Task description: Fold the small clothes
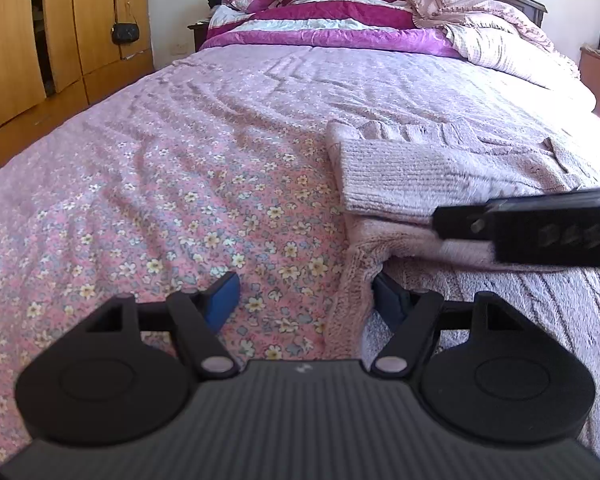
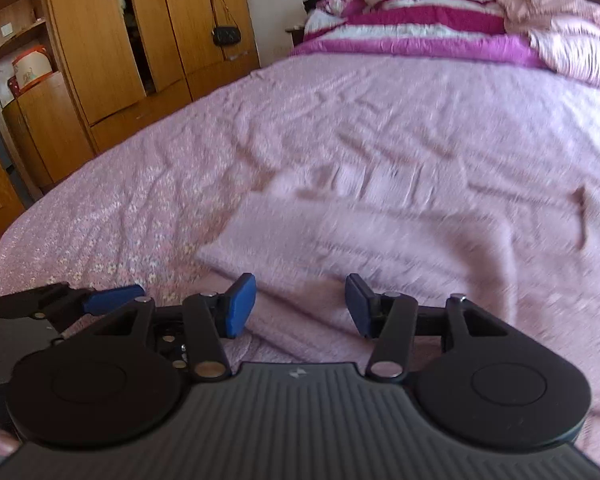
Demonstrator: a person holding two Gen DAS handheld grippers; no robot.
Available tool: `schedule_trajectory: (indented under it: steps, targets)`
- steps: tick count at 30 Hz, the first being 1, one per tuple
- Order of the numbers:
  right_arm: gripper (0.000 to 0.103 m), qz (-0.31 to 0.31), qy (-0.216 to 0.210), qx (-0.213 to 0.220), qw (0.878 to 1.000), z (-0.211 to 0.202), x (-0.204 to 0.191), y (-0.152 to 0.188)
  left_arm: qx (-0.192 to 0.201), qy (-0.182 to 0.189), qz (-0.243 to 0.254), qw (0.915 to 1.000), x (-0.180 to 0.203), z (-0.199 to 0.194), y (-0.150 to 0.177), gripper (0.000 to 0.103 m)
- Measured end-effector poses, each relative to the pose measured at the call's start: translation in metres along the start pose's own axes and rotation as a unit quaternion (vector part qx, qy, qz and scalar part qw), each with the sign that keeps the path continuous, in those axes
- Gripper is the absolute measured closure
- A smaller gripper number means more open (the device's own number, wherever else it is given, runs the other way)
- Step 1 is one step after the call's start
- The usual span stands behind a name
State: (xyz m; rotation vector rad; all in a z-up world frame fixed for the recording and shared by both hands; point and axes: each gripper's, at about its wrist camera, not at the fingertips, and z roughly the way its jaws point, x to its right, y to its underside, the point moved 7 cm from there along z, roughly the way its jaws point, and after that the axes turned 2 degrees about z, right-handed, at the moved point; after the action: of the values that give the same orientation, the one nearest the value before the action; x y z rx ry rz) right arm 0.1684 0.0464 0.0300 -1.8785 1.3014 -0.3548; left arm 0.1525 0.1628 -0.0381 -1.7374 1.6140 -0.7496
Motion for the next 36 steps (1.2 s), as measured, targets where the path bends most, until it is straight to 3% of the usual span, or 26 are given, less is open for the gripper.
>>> schedule_trajectory:
  steps: [8, 10, 12, 14, 15, 23, 27, 36]
  targets:
    - [0.038, -0.031, 0.020, -0.001, 0.999, 0.031, -0.012, 0.010, 0.002, 0.001, 0.001, 1.0000, 0.000, 0.000, 0.001, 0.030]
    - [0.050, -0.029, 0.043, 0.004, 0.999, 0.033, -0.011, 0.011, 0.003, -0.001, 0.004, 1.0000, 0.001, 0.000, 0.001, 0.030]
    - [0.079, -0.010, 0.074, 0.009, 0.997, 0.033, -0.006, 0.010, 0.002, -0.002, 0.004, 1.0000, 0.001, 0.000, 0.001, 0.030]
    - [0.092, 0.029, 0.059, 0.014, 0.998, 0.030, 0.002, 0.006, 0.003, -0.002, 0.004, 1.0000, 0.001, 0.000, 0.001, 0.029]
    - [0.094, 0.049, 0.051, 0.019, 0.997, 0.026, 0.006, 0.003, 0.003, -0.001, 0.003, 1.0000, 0.001, 0.000, 0.000, 0.029]
    - [0.096, 0.162, 0.058, 0.110, 0.979, -0.033, 0.055, -0.024, 0.004, -0.004, 0.004, 1.0000, 0.002, 0.000, 0.001, 0.027]
    - [0.096, 0.191, 0.083, 0.137, 0.968, -0.064, 0.089, -0.026, 0.003, -0.005, 0.005, 1.0000, 0.002, 0.001, 0.001, 0.027]
    - [0.096, 0.242, 0.176, 0.138, 0.944, -0.102, 0.174, 0.018, 0.003, -0.009, 0.007, 0.9999, 0.002, 0.001, 0.001, 0.026]
